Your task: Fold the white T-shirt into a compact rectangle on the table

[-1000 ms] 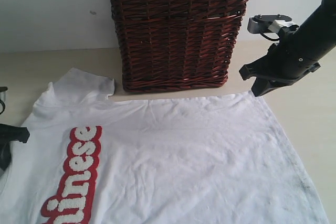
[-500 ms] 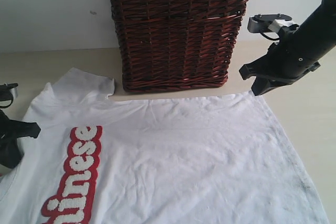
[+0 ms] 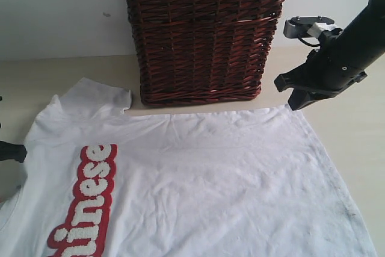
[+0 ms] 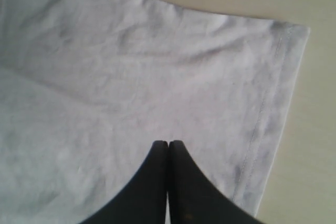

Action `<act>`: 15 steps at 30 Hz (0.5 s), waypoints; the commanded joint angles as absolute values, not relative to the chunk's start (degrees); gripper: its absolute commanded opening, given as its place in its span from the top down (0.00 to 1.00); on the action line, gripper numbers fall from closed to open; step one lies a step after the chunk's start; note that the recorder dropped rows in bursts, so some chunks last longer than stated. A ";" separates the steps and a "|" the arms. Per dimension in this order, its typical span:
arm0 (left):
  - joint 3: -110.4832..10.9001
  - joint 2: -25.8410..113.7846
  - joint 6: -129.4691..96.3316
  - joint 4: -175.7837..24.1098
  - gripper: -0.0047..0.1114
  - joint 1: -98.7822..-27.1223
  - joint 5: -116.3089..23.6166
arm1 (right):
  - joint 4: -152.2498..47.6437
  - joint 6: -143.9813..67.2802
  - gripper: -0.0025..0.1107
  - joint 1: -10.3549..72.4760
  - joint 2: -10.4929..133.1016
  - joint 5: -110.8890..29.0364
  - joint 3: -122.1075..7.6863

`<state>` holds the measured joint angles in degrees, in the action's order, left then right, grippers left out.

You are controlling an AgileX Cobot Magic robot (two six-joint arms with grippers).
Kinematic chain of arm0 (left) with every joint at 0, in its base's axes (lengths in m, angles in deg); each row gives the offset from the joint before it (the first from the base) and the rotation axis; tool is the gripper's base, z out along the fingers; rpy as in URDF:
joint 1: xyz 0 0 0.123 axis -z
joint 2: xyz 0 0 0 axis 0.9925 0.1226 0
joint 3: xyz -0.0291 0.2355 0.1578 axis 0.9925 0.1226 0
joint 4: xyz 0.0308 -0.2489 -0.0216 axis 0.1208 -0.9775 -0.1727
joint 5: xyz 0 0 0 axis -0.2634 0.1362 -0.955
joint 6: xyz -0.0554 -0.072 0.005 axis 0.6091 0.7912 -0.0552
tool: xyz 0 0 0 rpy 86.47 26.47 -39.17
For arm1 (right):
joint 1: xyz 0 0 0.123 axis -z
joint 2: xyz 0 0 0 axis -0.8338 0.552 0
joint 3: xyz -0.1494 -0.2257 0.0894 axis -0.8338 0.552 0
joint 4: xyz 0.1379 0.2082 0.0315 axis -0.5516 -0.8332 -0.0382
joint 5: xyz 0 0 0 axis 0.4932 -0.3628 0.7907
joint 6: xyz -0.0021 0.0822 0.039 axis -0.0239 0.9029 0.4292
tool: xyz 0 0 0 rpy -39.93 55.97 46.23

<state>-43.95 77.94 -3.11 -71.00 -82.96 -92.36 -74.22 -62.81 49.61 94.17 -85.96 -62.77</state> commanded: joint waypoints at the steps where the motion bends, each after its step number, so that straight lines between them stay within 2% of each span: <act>1: -44.35 77.10 -3.14 -71.00 0.96 -83.01 -91.88 | -74.27 -63.44 0.98 49.85 93.55 -85.97 -62.97; 5: -44.35 77.50 -12.44 -79.61 0.95 -83.01 -93.31 | -74.27 -63.44 0.98 49.85 93.55 -85.97 -62.97; 11: -44.35 78.59 -13.42 -83.64 0.65 -83.01 -89.60 | -74.27 -63.44 0.98 49.85 93.55 -85.97 -62.97; 15: -44.47 80.56 -13.42 -83.99 0.64 -83.01 -89.46 | -74.27 -63.44 0.98 49.85 93.55 -85.97 -62.97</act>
